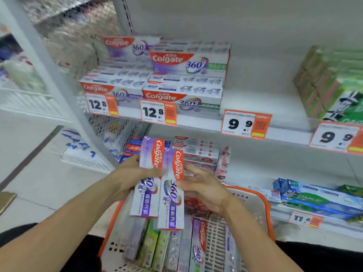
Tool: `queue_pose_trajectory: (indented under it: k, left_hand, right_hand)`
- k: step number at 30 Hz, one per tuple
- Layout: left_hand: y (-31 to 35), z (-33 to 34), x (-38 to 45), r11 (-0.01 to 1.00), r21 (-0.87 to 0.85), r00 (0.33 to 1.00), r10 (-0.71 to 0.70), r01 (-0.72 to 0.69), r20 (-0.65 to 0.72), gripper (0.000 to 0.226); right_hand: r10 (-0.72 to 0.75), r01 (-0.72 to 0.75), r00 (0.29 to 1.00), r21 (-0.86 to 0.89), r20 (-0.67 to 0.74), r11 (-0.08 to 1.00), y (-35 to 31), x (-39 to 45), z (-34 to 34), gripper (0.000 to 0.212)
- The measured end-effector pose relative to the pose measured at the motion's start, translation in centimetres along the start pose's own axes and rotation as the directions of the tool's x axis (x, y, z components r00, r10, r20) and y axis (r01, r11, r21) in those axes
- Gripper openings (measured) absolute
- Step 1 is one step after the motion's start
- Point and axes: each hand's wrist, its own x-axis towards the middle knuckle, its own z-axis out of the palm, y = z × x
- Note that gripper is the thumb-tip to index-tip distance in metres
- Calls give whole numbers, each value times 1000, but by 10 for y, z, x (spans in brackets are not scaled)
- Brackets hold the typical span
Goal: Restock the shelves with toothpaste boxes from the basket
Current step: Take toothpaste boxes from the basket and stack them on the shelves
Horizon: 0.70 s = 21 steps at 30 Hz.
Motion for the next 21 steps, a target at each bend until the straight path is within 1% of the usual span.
queue_pose_trajectory:
  k: [2,5,8,10,11,13,16,19,21]
  left_hand:
    - [20,-16,-15,998,-25,998,56,-57,-31,71]
    - [49,-39,-33,980,-126,986,141,-151,-83,54]
    - [79,-62,-46,935,-162,943,290,-315,-162,44]
    - [92,-76,-50,909,-175,922,351,-378,-165,45]
    - [94,-81,-50,897,-196,915,368,-397,-169,45]
    - [94,-90,-46,855,-256,888,405,-452,-217,44]
    - [93,-92,-35,800,-345,866,402,-491,-299,43]
    - [94,-93,-22,767,-396,857,388,-505,-339,46]
    - [96,-94,-17,747,-433,857,373,-505,-356,53]
  right_hand:
    - [-40,40,999,-1,9,999,-17,-4,24,53]
    - [-80,86,994,-86,68,993,-42,-11,53,50]
    - [-152,166,983,-140,104,976,-67,-14,82,53]
    - [-234,245,968,-138,87,960,-87,-14,100,56]
    - [-289,293,956,-167,54,941,-101,-15,108,54]
    - [-412,387,910,-268,-42,882,-139,-15,122,47]
    - [-559,463,820,-432,-123,774,-202,2,134,52]
    - [-675,472,727,-624,-124,623,-256,46,146,53]
    - [-696,413,711,-743,-98,527,-284,82,154,45]
